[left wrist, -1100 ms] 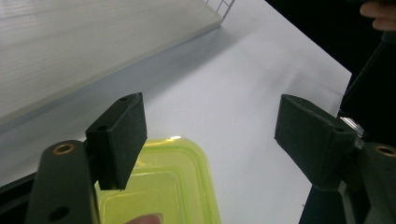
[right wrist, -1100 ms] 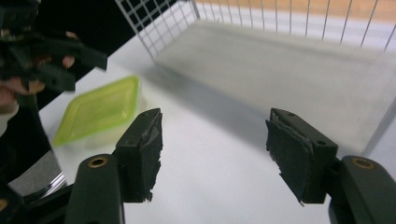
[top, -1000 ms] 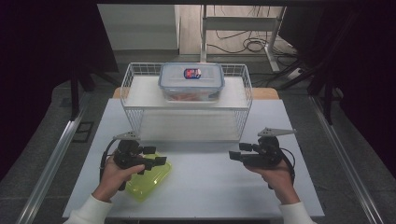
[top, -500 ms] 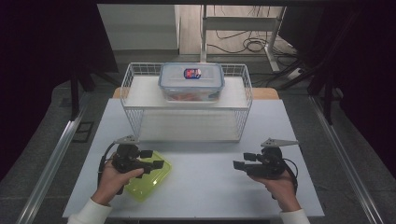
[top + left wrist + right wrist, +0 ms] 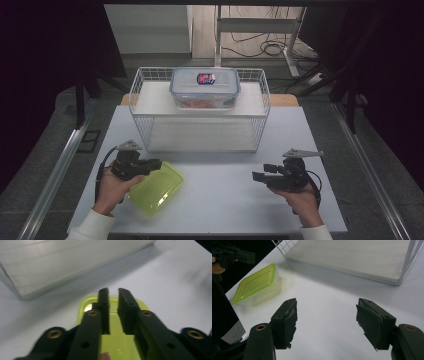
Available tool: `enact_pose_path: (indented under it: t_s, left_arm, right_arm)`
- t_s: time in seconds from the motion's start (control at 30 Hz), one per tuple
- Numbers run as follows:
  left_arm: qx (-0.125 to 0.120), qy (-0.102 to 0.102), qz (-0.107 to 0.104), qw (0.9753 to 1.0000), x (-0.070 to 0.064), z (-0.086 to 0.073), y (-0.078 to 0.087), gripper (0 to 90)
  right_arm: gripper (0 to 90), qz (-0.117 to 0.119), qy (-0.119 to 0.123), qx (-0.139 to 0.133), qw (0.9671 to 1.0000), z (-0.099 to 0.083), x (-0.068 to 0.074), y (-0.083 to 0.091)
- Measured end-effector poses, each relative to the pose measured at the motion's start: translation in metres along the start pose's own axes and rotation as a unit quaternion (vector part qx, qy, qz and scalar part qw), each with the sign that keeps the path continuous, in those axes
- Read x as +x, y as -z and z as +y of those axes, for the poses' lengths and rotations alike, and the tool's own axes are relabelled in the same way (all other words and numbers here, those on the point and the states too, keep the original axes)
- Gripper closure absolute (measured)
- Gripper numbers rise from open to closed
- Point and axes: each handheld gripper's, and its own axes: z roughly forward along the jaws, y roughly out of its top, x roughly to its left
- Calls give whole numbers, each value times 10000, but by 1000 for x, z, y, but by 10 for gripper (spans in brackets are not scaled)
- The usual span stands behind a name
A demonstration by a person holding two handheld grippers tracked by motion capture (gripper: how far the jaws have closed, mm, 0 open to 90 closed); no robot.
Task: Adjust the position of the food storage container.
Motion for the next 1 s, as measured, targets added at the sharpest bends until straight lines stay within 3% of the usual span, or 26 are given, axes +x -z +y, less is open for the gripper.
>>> enact_pose_path:
  t_s: [0.07, 0.27, 0.4, 0.53, 0.87, 1.0]
  left_arm:
    - [56, 18, 56, 10000, 7, 3, -1, 839]
    - [448, 57, 548, 9975, 26, 6, -17, 897]
    - [610, 90, 557, 9965, 31, 7, -22, 899]
    - [846, 111, 680, 9940, 37, 6, -29, 897]
    - [1178, 84, 495, 9918, 37, 6, -43, 898]
    - [1181, 37, 434, 9920, 34, 7, -46, 900]
  right_arm:
    - [330, 0, -3, -1, 10000, 0, 0, 0]
    - [327, 18, -102, -76, 9999, 1, -1, 1]
    - [327, -8, -104, -55, 9999, 0, -3, 1]
    - [327, -21, -131, -28, 9999, 0, -5, 0]
    - [327, -28, -96, -7, 9999, 1, -3, -1]
    - [327, -24, -92, -7, 10000, 1, -3, -1]
